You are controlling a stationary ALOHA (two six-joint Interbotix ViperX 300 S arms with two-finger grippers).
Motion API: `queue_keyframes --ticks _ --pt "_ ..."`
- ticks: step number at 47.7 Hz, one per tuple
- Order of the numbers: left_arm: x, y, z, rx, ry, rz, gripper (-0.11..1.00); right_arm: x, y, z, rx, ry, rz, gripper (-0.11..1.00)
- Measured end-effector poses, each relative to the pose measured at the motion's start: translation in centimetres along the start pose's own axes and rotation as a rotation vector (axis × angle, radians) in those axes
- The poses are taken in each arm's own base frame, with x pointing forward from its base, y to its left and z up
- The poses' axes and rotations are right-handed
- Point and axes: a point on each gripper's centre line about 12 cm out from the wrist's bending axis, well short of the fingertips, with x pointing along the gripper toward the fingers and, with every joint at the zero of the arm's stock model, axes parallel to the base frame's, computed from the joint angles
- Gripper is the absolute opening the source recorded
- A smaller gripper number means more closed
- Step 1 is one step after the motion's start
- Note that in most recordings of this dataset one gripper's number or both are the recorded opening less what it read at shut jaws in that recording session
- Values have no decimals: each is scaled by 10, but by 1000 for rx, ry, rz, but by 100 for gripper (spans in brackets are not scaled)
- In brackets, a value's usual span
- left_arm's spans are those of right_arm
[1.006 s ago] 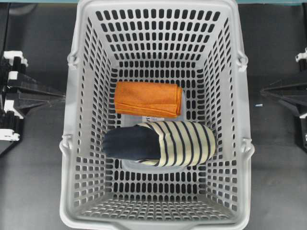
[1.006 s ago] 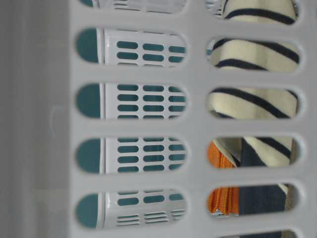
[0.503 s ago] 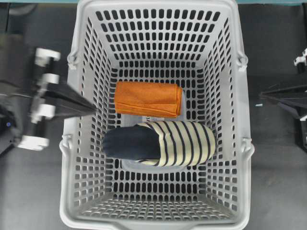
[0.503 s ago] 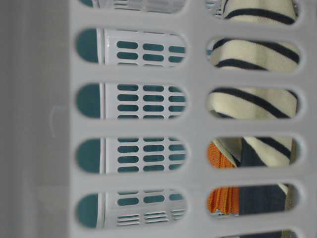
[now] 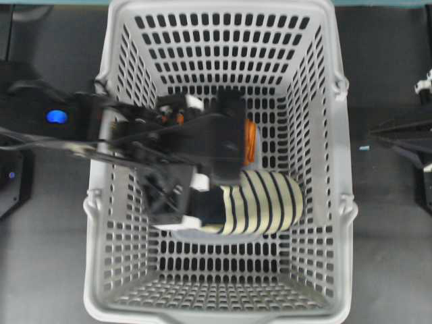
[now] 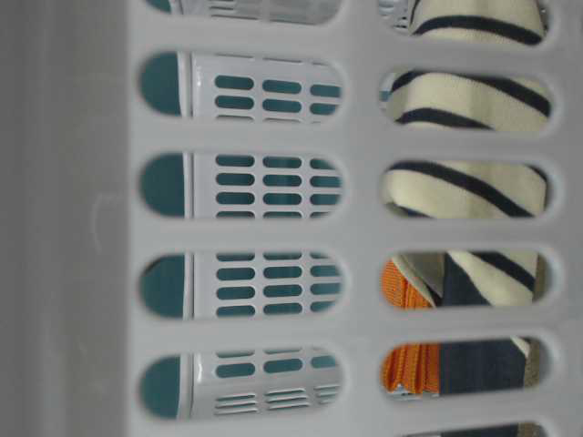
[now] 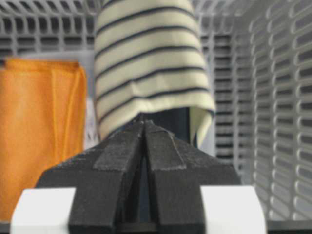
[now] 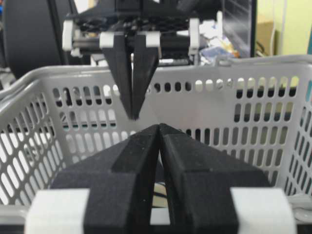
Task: Pick up the slipper from the shopping basket with the left arm.
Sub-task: 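Move the left gripper over the striped slipper in the basket, then lower the left gripper and close it on the slipper's striped upper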
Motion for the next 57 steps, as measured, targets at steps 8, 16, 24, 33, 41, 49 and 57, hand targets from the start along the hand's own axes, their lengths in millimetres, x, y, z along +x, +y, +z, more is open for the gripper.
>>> queue_keyframes --ticks 8,16,24,33,41,49,57 --pt "33 -6 11 -1 96 6 53 -2 0 -2 0 9 1 0" --pt "55 -15 12 18 159 2 90 -3 0 -2 0 6 1 0" --pt "83 -16 1 11 222 8 91 -4 0 -4 0 11 1 0" --pt "111 -15 -13 11 257 12 91 -5 0 -6 -1 15 1 0" --pt "123 -13 -27 14 264 12 90 -5 0 -8 0 22 2 0" --pt "128 -8 -35 13 269 16 79 -5 0 -10 0 26 1 0" --pt "127 -6 -35 24 271 16 37 -6 0 -12 0 31 2 0"
